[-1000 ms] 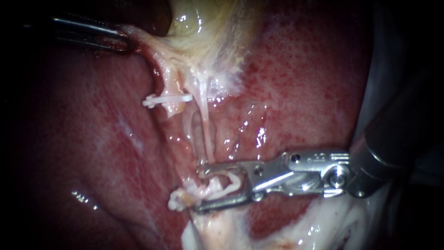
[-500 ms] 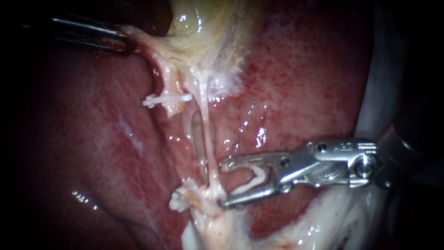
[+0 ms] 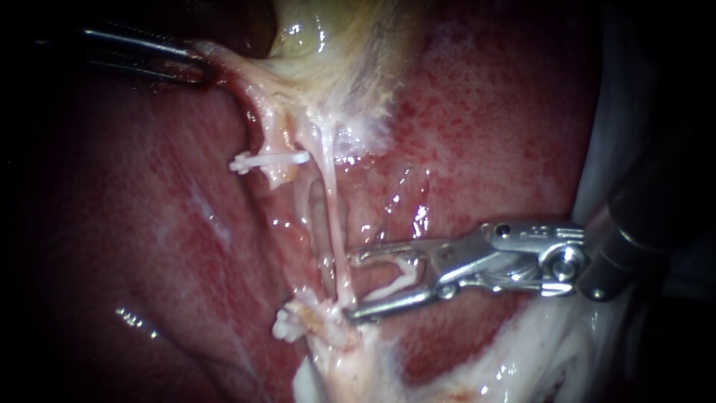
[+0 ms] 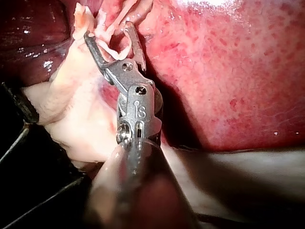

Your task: Clipping first clip right tube

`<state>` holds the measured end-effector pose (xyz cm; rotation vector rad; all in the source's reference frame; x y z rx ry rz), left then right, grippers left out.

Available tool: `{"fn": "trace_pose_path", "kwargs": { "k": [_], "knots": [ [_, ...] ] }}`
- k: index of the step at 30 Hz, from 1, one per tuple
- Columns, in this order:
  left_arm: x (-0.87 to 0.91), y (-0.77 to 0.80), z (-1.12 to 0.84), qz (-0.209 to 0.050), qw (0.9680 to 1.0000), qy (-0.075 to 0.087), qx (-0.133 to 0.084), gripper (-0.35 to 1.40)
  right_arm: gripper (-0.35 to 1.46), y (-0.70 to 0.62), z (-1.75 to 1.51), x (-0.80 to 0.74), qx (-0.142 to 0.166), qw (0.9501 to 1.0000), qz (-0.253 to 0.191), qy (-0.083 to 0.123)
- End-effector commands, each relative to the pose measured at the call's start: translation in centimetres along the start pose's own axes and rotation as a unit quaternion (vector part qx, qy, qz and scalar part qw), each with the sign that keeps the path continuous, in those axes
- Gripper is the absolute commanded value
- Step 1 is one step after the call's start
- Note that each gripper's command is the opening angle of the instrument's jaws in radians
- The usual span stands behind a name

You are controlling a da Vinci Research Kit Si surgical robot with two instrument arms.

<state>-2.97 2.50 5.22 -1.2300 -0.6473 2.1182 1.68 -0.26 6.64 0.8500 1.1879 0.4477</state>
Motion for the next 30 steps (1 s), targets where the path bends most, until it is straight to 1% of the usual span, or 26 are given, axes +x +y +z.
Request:
{"fn": "trace_pose_path", "kwargs": {
  "k": [1, 6, 9, 12, 15, 17, 21, 24, 27, 30],
  "knots": [
    [0.0, 0.0, 0.0, 0.0, 1.0, 0.0, 0.0, -0.35, 0.5, 0.0, 0.02, 0.01, 0.006, 1.0, 0.002, 0.001],
    [0.0, 0.0, 0.0, 0.0, 1.0, 0.0, 0.0, -0.35, 0.5, 0.03, 0.12, 0.05, 0.019, 0.9996, 0.014, 0.013],
    [0.0, 0.0, 0.0, 0.0, 1.0, 0.0, 0.0, -0.35, 0.5, 0.05, 0.17, 0.07, 0.021, 0.9995, 0.015, 0.017],
    [0.0, 0.0, 0.0, 0.0, 1.0, 0.0, 0.0, -0.35, 0.5, 0.06, 0.21, 0.09, 0.022, 0.9992, 0.02, 0.027],
    [0.0, 0.0, 0.0, 0.0, 1.0, 0.0, 0.0, -0.35, 0.5, 0.06, 0.23, 0.1, 0.028, 0.9989, 0.025, 0.03],
    [0.0, 0.0, 0.0, 0.0, 1.0, 0.0, 0.0, -0.35, 0.5, 0.03, 0.23, 0.12, 0.034, 0.9984, 0.03, 0.034],
    [0.0, 0.0, 0.01, 0.0, 1.0, 0.0, 0.0, -0.35, 0.5, -0.09, 0.25, 0.18, 0.055, 0.9968, 0.038, 0.044],
    [0.01, 0.0, 0.01, 0.0, 1.0, 0.0, 0.0, -0.35, 0.49, -0.2, 0.27, 0.23, 0.069, 0.9957, 0.041, 0.046],
    [0.01, 0.0, 0.02, 0.0, 1.0, 0.0, 0.0, -0.35, 0.49, -0.29, 0.3, 0.26, 0.076, 0.9952, 0.042, 0.046],
    [0.01, 0.0, 0.02, 0.0, 1.0, 0.0, 0.0, -0.35, 0.48, -0.32, 0.32, 0.27, 0.08, 0.9946, 0.047, 0.047]
  ]
}}
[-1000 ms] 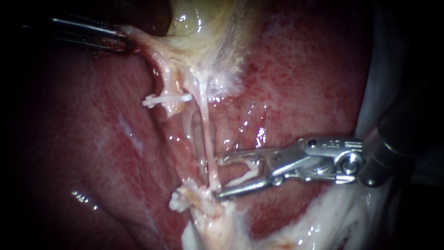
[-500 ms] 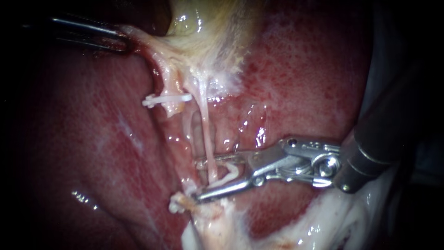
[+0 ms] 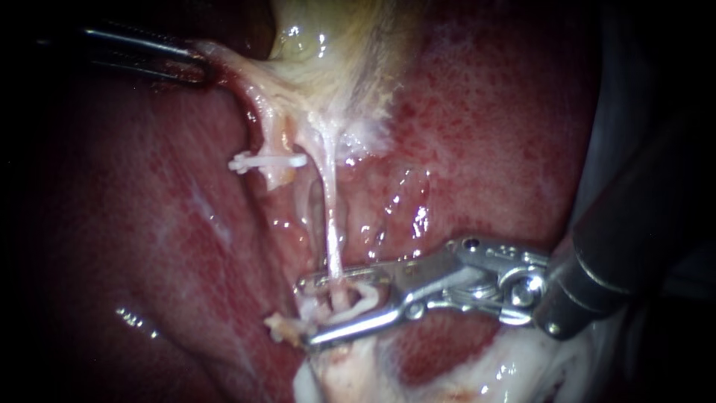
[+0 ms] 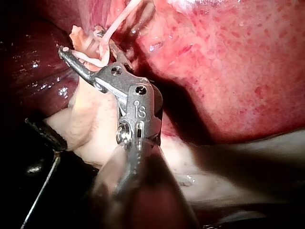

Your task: Clipping first clip right tube

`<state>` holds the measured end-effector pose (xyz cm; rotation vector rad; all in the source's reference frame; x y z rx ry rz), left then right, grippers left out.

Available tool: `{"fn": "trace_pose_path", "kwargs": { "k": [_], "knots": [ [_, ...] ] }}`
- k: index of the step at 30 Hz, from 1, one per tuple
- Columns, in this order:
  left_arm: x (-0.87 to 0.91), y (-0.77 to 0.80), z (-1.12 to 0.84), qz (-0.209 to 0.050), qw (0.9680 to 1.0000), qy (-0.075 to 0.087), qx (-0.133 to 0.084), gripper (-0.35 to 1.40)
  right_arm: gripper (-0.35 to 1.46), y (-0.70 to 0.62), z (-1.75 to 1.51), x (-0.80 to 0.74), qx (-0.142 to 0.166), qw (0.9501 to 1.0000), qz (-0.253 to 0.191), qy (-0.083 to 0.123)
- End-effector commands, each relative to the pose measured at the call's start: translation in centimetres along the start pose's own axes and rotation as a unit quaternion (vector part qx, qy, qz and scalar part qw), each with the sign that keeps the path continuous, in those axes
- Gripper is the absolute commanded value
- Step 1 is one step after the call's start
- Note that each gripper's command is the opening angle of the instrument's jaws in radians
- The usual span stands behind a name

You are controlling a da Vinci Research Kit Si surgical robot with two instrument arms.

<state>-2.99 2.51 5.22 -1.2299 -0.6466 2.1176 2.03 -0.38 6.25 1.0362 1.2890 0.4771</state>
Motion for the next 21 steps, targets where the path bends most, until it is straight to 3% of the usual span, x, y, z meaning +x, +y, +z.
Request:
{"fn": "trace_pose_path", "kwargs": {
  "k": [1, 15, 21],
  "knots": [
    [0.0, 0.0, 0.0, 0.0, 1.0, 0.0, 0.0, -0.35, 0.48, 0.0, 0.0, 0.0, -0.001, 1.0, 0.003, 0.0],
    [0.0, 0.0, 0.0, 0.0, 1.0, 0.0, 0.0, -0.35, 0.17, 0.12, -0.05, -0.01, 0.0, 0.9999, 0.015, 0.002],
    [0.0, -0.01, 0.0, 0.0, 1.0, 0.0, 0.0, -0.35, -0.23, 0.1, -0.05, -0.01, 0.004, 0.9998, 0.017, 0.0]
  ]
}}
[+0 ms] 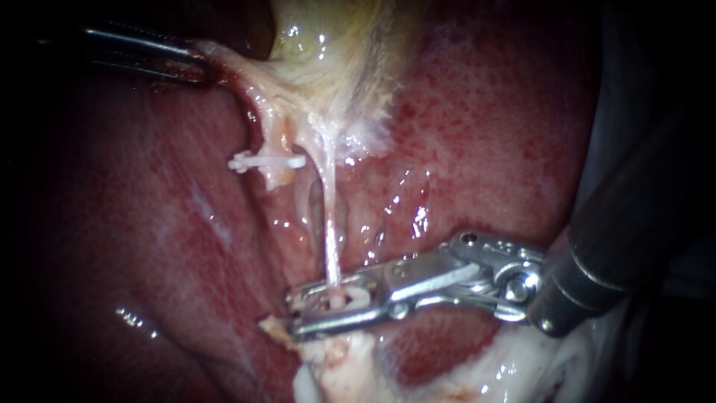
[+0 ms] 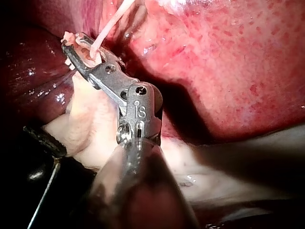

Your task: Clipping first clip right tube

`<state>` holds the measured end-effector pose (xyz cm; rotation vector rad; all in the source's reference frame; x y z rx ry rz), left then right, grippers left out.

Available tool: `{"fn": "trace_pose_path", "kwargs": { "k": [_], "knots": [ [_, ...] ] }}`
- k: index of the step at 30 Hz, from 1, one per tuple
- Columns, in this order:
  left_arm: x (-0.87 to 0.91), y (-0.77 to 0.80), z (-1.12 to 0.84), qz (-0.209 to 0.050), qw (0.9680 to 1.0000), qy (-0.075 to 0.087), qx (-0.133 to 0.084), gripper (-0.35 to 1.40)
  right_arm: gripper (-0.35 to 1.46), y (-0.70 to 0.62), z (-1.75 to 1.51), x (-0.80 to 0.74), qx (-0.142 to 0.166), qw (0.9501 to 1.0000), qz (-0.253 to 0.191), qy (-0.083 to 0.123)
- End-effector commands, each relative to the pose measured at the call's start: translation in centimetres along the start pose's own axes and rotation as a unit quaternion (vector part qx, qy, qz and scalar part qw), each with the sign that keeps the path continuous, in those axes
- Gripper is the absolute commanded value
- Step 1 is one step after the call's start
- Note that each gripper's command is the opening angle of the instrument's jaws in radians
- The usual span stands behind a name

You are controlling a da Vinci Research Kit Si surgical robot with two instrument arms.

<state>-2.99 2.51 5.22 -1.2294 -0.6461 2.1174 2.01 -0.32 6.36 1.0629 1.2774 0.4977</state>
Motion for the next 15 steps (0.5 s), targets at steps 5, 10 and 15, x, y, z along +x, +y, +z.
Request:
{"fn": "trace_pose_path", "kwargs": {
  "k": [5, 10, 15],
  "knots": [
    [0.0, 0.0, 0.0, 0.0, 1.0, 0.0, 0.0, -0.35, -0.35, -0.01, -0.01, 0.01, 0.006, 0.9999, 0.01, -0.003],
    [0.0, 0.0, 0.0, 0.0, 1.0, 0.0, 0.0, -0.35, -0.35, 0.0, -0.02, 0.03, 0.007, 0.9997, 0.022, -0.002],
    [0.0, 0.0, 0.0, 0.0, 1.0, 0.0, 0.0, -0.35, -0.35, 0.04, -0.03, 0.03, 0.016, 0.9996, 0.021, -0.007]
  ]
}}
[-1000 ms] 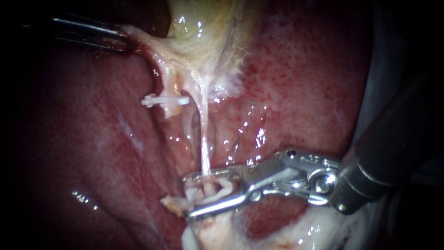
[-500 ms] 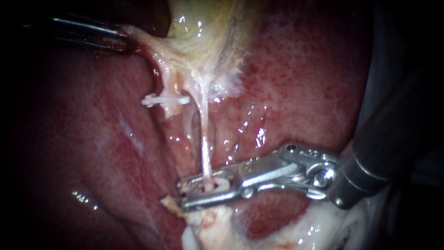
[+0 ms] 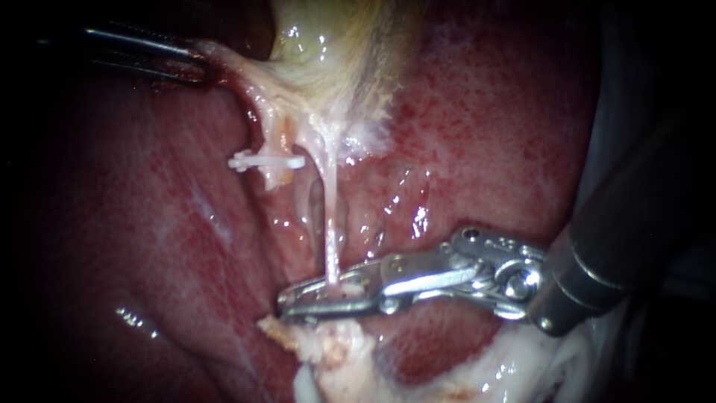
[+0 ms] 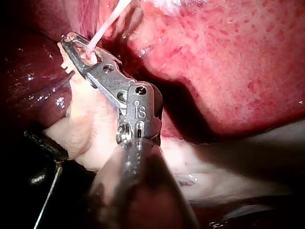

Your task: Clipping first clip right tube

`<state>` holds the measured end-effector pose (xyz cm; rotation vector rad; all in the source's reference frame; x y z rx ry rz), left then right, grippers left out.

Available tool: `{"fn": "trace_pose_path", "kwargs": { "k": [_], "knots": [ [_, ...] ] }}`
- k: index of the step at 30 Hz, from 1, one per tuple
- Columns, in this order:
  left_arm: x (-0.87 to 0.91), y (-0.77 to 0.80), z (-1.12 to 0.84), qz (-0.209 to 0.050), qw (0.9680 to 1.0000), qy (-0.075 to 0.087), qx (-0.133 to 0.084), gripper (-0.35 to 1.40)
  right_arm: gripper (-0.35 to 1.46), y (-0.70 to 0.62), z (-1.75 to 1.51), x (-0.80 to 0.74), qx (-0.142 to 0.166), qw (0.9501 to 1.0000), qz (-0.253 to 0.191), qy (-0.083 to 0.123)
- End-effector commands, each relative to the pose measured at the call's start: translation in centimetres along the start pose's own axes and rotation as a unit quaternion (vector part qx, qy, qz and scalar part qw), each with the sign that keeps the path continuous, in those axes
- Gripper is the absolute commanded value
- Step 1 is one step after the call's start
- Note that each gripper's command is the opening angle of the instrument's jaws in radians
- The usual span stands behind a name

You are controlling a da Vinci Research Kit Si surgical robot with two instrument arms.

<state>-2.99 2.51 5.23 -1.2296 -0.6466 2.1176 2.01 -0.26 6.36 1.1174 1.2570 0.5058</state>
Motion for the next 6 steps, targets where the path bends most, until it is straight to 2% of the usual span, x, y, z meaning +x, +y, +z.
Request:
{"fn": "trace_pose_path", "kwargs": {
  "k": [1, 6],
  "knots": [
    [0.0, 0.0, 0.0, 0.0, 1.0, 0.0, 0.0, -0.35, -0.35, 0.01, -0.01, -0.01, 0.002, 1.0, 0.0, -0.001],
    [0.0, -0.01, 0.0, 0.0, 1.0, 0.0, 0.0, -0.35, -0.35, 0.05, -0.03, -0.02, 0.001, 1.0, 0.002, -0.004]
  ]
}}
